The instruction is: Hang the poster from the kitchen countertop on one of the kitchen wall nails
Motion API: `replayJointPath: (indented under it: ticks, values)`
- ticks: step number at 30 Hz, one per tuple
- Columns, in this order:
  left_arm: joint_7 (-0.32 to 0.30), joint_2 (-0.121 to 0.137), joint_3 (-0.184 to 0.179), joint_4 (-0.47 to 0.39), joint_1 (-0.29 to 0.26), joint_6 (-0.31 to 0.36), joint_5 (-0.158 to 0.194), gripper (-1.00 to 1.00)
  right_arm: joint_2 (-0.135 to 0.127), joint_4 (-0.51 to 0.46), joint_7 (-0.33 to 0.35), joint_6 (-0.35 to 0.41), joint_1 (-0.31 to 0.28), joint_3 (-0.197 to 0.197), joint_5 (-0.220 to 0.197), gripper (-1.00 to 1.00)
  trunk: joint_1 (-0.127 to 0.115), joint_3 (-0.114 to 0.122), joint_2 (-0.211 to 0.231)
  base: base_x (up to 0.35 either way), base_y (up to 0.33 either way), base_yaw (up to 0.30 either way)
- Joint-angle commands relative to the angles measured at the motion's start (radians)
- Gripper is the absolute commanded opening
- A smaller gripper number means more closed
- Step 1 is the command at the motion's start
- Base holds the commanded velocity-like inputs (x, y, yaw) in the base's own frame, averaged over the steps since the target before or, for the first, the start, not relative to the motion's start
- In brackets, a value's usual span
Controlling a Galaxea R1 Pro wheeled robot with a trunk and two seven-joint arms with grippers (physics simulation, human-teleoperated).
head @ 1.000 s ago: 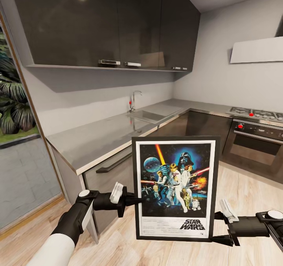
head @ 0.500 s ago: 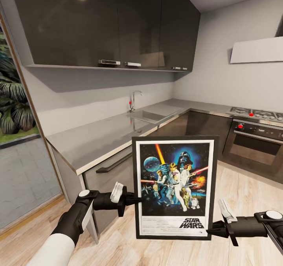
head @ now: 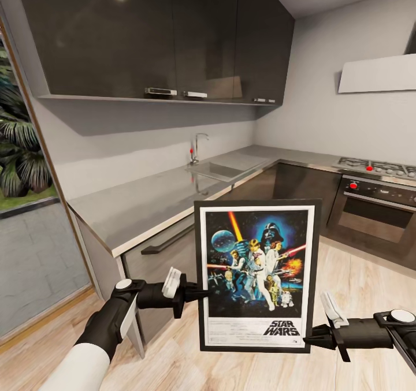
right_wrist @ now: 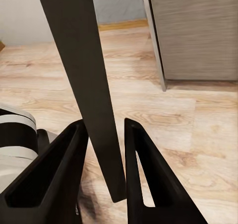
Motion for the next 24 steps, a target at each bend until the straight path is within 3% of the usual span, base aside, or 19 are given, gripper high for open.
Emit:
replayJointPath:
  ticks: [1,4,5,24]
  values:
    - [-0.017,0.000,-0.003,0.000,0.000,0.002,0.005,-1.00,0.000,0.000,0.001,0.008,-0.001,-0.002,0.002,-1.00,0.000,-0.001,-0.001,0.000,0.000,0.000]
    - [-0.017,0.000,-0.003,0.000,0.000,0.002,0.005,-1.00,0.000,0.000,0.001,0.008,-0.001,-0.002,0.002,-1.00,0.000,-0.001,-0.001,0.000,0.000,0.000]
    - [-0.017,0.000,-0.003,0.000,0.000,0.002,0.005,1.00,0.000,0.000,0.001,0.008,-0.001,-0.002,0.002,-1.00,0.000,-0.001,-0.001,0.000,0.000,0.000]
    - [-0.017,0.008,0.000,0.001,0.000,0.001,0.003,1.00,-0.001,0.000,0.001,0.008,-0.001,-0.003,0.002,-1.00,0.000,-0.001,-0.001,0.000,0.000,0.000]
